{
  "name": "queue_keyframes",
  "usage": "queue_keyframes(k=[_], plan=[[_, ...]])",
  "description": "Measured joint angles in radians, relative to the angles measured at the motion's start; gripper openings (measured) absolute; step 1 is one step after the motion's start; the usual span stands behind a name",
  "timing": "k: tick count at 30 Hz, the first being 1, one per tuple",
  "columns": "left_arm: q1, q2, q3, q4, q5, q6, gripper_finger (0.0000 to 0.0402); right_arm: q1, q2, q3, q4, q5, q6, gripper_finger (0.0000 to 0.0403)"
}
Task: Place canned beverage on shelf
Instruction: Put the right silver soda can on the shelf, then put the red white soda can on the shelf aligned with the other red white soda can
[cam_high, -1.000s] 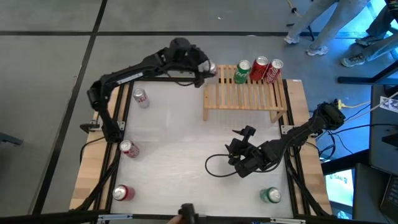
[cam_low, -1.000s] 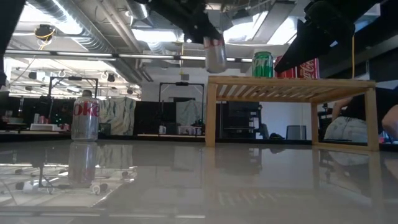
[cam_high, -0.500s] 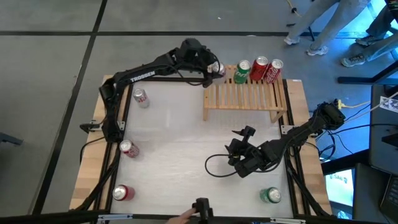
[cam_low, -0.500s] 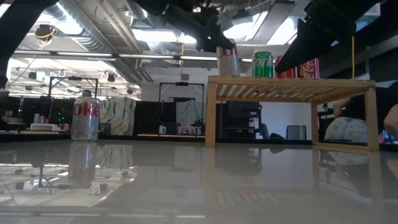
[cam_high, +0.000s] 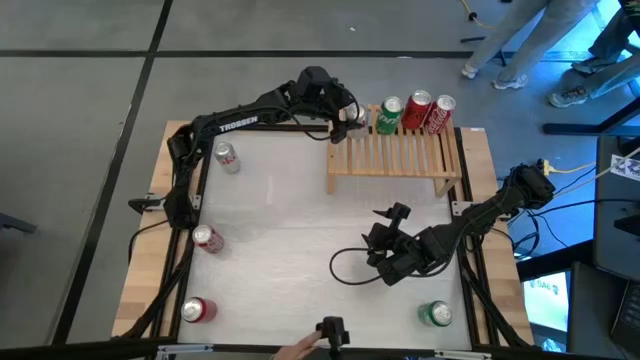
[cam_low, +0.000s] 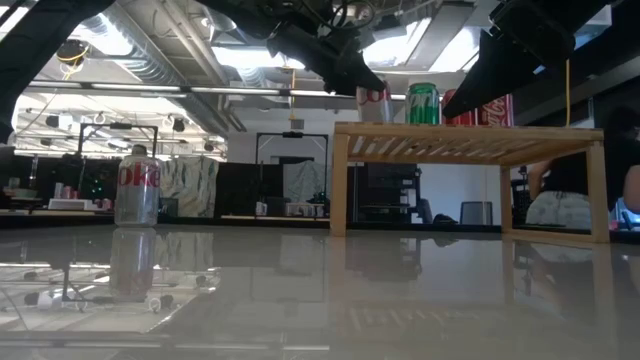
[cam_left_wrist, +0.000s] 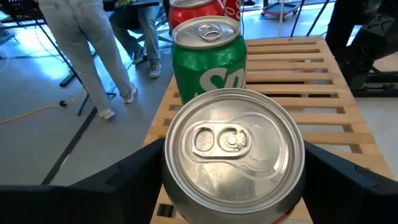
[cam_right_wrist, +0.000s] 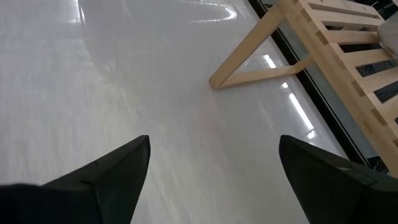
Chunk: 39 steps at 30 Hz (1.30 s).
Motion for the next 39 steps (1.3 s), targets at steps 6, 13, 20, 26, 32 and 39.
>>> queue_keyframes(k=[6, 13, 20, 26, 32, 39], plan=[[-0.003, 0.000, 0.000, 0.002, -0.024, 0.031, 0.0321, 0.000, 0.000, 0.000, 0.000, 0.000, 0.000, 0.0351], [-0.003, 0.000, 0.000, 0.009, -0.033, 0.051, 0.0349, 0.000, 0.000, 0.000, 0.000, 0.000, 0.000, 0.0351], [-0.021, -0.006, 0.000, 0.024, -0.039, 0.073, 0.0377, 0.000, 0.000, 0.000, 0.000, -0.003, 0.000, 0.0351], [-0.049, -0.066, 0.000, 0.025, -0.152, 0.069, 0.0378, 0.000, 0.000, 0.000, -0.005, -0.038, 0.001, 0.0351], [-0.090, -0.192, 0.000, -0.017, -0.194, 0.067, 0.0378, 0.001, 0.000, 0.000, -0.007, -0.069, 0.001, 0.0351], [-0.188, -0.304, 0.001, -0.263, -0.207, 0.066, 0.0378, 0.000, 0.000, 0.000, -0.006, -0.069, -0.003, 0.0351]])
